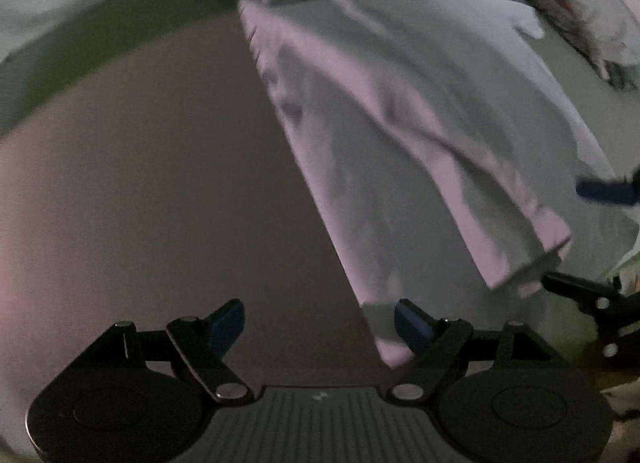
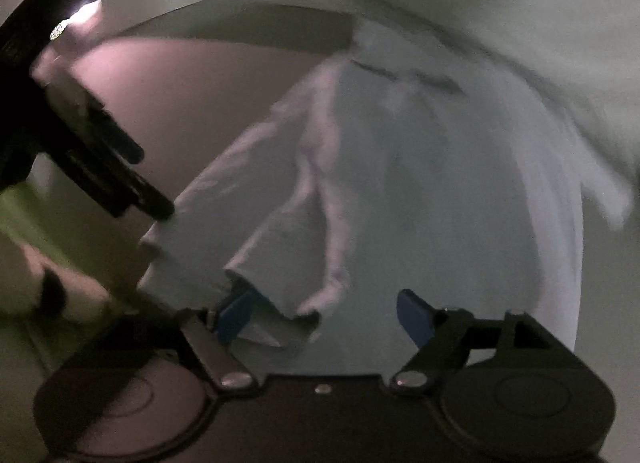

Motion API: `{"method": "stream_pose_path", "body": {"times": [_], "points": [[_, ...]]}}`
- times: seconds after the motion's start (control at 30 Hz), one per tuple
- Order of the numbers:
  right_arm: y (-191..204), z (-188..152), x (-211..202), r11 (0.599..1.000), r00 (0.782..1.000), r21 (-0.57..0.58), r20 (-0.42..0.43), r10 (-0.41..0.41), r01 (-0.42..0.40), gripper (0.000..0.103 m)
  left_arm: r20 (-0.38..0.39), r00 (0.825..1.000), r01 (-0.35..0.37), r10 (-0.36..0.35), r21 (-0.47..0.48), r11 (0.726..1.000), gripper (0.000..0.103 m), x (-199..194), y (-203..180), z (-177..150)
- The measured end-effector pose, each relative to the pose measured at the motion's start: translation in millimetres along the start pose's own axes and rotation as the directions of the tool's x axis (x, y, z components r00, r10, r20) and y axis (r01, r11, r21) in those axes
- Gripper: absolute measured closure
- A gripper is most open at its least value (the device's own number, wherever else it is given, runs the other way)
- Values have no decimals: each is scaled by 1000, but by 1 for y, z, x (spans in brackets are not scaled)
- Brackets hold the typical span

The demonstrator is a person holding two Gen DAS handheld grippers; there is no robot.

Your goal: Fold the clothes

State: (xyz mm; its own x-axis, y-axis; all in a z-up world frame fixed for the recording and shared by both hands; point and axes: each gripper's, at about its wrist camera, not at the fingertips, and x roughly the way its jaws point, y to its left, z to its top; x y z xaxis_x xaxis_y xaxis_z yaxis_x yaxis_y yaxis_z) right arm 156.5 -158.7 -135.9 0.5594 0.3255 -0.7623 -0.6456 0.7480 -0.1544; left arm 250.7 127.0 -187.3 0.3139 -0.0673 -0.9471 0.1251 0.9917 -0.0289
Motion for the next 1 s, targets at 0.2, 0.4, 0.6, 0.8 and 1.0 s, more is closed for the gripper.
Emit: {"method": "stream_pose_path", "body": {"times": [0.2,0.4,0.6,0.8,1.0], "points": [[48,-19,20,828,990,-542,68,-124,141,50,30,996,-78,79,-27,997,19,-7,-21,-27],[64,-28,18,719,977,-663,105,-187,209,50,44,998,-44,39,125,991,16,-9,-38,-27],[61,-25,12,738,965,-625,111,-239,255,47,122,992,-49,8,338,940,9,-9,-68,-29],[58,-25,12,726,963,-644,66,-262,242,45,177,984,-101,33,388,916,9,5,-79,-24],[62,-30,20,680,950,-675,106,-294,286,48,169,985,-98,38,362,927,9,12,-74,-20]]}}
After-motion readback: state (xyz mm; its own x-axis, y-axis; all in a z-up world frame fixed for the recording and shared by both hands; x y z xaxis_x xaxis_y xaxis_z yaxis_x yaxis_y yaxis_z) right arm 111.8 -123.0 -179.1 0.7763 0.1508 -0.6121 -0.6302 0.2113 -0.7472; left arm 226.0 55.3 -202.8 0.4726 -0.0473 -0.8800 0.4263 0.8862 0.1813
